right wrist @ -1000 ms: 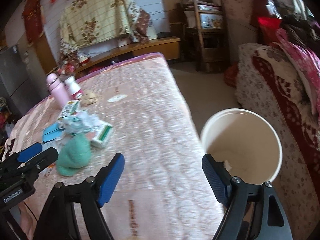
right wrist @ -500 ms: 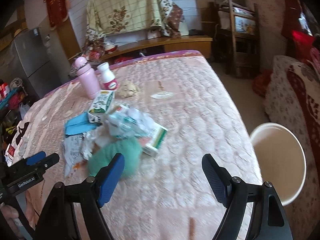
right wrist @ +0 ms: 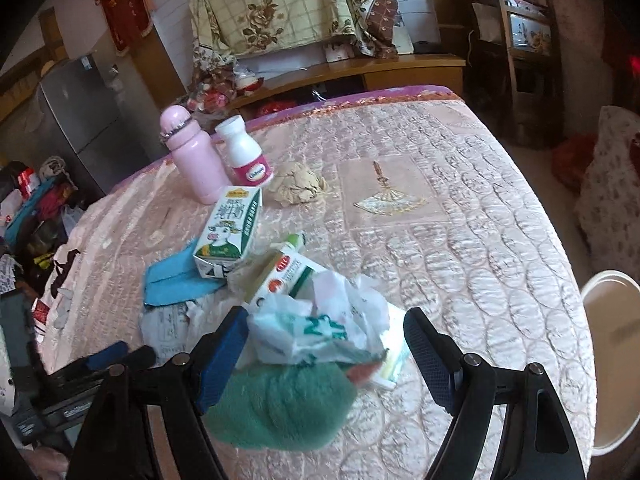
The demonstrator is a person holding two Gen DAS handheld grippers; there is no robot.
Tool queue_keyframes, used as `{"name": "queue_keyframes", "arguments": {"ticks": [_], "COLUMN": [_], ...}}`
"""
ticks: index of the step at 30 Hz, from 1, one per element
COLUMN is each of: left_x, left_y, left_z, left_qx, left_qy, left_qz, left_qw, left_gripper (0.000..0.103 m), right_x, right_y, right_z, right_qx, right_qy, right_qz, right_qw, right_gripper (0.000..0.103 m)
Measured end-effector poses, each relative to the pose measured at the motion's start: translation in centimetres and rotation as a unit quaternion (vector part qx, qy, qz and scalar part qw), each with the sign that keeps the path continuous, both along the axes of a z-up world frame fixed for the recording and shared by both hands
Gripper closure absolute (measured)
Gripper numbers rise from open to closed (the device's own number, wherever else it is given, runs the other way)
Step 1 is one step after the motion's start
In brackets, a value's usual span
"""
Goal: Collect trash
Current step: 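Grasp the printed white wrapper with the left tool while the right tool grasps crumpled tissue, then carry wrapper and tissue over the white bucket and open both tools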
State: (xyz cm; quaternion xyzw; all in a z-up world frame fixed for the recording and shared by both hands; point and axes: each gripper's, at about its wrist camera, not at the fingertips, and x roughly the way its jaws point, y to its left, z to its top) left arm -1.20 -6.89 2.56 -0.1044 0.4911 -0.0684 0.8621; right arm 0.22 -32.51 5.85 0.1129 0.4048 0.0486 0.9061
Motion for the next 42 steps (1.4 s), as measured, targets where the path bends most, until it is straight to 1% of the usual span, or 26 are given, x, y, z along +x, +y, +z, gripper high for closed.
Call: {"name": "queue_keyframes", "arguments": {"ticks": [1, 2, 3, 4, 5, 7, 9, 10, 14, 18, 23, 30, 42], "left_x": [0.2, 0.3, 0.4, 0.4, 0.2, 0.0, -0.4, -0.8, -2.2, -4.2, -5.9, -7.5, -9.1], "left_y": [-0.1, -0.1, -0.1, -0.1, -0.2, -0.1, 0.2, 0.5, 1.4, 1.8, 1.0, -3.8, -12.8], "left_z": [-0.3, -0.6, -0.9, -1.0, -0.9, -0.7, -0.2, 0.3, 2.2, 4.2, 6.3, 8.5, 9.6], "left_qx": [-0.008, -0.014, -0.019, -0.021, -0.020, -0.027, -0.029, -0.026, -0.021, -0.010, -0.017, -0.013, 0.003], "left_qy": [0.005, 0.009, 0.012, 0.007, 0.001, -0.001, -0.007, -0.013, -0.031, -0.051, -0.068, -0.094, -0.114], "left_qz": [0.001, 0.001, 0.001, 0.002, 0.002, -0.007, -0.012, -0.014, -0.026, -0.039, -0.058, -0.106, -0.179], "left_qw": [1.0000, 0.9999, 0.9998, 0.9997, 0.9998, 0.9996, 0.9995, 0.9995, 0.9990, 0.9979, 0.9959, 0.9899, 0.9773], "left_gripper": [0.022, 0.022, 0.023, 0.024, 0.035, 0.042, 0.051, 0.053, 0.059, 0.059, 0.059, 0.059, 0.059], "right_x": [0.1, 0.1, 0.2, 0.4, 0.5, 0.7, 0.3, -0.1, -1.6, -3.5, -5.7, -8.6, -11.8], "right_y": [0.1, 0.3, 0.4, 0.5, 0.6, 0.9, 0.8, 0.8, 0.8, 0.2, -0.3, -1.6, -6.3], "right_z": [0.1, 0.1, 0.1, 0.0, -0.1, -0.2, 0.1, 0.4, 2.1, 3.7, 4.8, 5.1, 5.1], "right_qx": [-0.003, -0.006, -0.007, -0.007, -0.007, -0.008, -0.008, -0.005, -0.004, 0.003, 0.004, -0.001, -0.011], "right_qy": [-0.003, -0.006, -0.007, -0.005, -0.003, -0.003, -0.010, -0.018, -0.041, -0.059, -0.069, -0.070, -0.068], "right_qz": [0.001, 0.003, 0.008, 0.011, 0.014, 0.019, 0.021, 0.023, 0.029, 0.029, 0.029, 0.022, -0.017], "right_qw": [1.000, 1.000, 1.000, 1.000, 1.000, 1.000, 1.000, 1.000, 0.999, 0.998, 0.997, 0.997, 0.997], "right_gripper": [0.023, 0.028, 0.045, 0.053, 0.053, 0.065, 0.067, 0.069, 0.070, 0.071, 0.071, 0.071, 0.070]}}
